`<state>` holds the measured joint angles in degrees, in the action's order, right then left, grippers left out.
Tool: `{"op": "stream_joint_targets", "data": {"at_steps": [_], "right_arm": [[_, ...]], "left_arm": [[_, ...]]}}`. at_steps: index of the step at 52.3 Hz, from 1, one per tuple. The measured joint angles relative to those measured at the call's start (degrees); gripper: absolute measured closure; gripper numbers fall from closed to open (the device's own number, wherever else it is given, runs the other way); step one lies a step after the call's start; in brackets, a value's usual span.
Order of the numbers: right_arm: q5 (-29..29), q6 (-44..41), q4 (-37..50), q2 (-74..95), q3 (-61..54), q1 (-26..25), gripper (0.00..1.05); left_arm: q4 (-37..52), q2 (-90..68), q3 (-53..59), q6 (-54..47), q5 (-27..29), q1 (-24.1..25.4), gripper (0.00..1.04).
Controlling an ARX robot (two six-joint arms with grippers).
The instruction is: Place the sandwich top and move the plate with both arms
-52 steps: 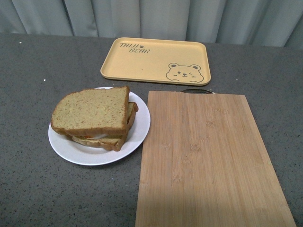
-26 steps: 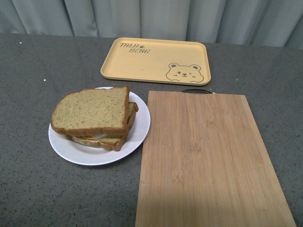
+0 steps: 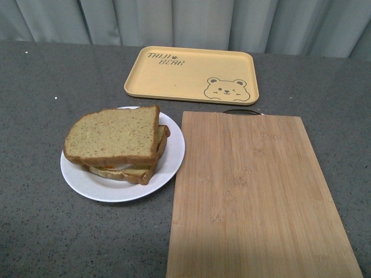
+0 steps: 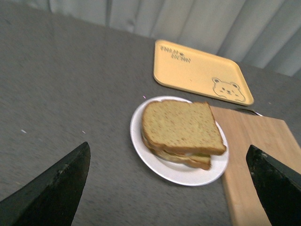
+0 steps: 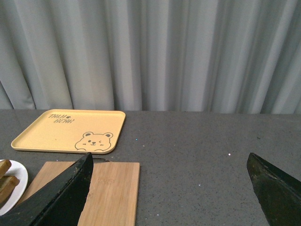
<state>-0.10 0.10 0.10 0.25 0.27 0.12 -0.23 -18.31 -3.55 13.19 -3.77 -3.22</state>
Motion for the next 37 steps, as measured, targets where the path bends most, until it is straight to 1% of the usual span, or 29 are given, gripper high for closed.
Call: {"op": "stream_joint_targets", "data": {"at_steps": [2,6,8,14,17,26,31,37], "right_arm": [[-0.02,0.0,0.0,0.0,0.0,0.0,0.09],[-0.02,0.0,0.0,0.0,0.0,0.0,0.09],[-0.04,0.0,0.0,0.0,0.0,-0.02,0.09],[-0.04,0.0,0.0,0.0,0.0,-0.02,0.09],[-0.02,0.0,0.0,0.0,0.0,-0.02,0.09],[-0.02,0.0,0.0,0.0,0.0,-0.02,0.09],[-0.02,0.0,0.0,0.0,0.0,-0.02,0.09],[-0.02,0.0,0.0,0.0,0.0,-0.02,0.09]], "left_arm": [[3.74,-5.4,-0.48,2.27,0.15,-1.53,0.07],[9.57,-14.32,-1.7,6.71,0.28,-2.89,0.07],[13.99,-20.5,-2.64,8.74,-0.04,-3.67,0.07],[24.28,-36.65,-5.7,14.34,-2.05,-3.93,0.07],[27.78,-44.5,-7.37,16.87,-2.93,-3.93,0.07],[32.94,-63.54,-10.86,22.97,-5.07,-3.78,0.07],[36.72,-72.13,-11.72,24.13,-5.49,-4.02,0.07],[38.49,-77.77,-12.98,24.61,-5.81,-4.46,0.07]]}}
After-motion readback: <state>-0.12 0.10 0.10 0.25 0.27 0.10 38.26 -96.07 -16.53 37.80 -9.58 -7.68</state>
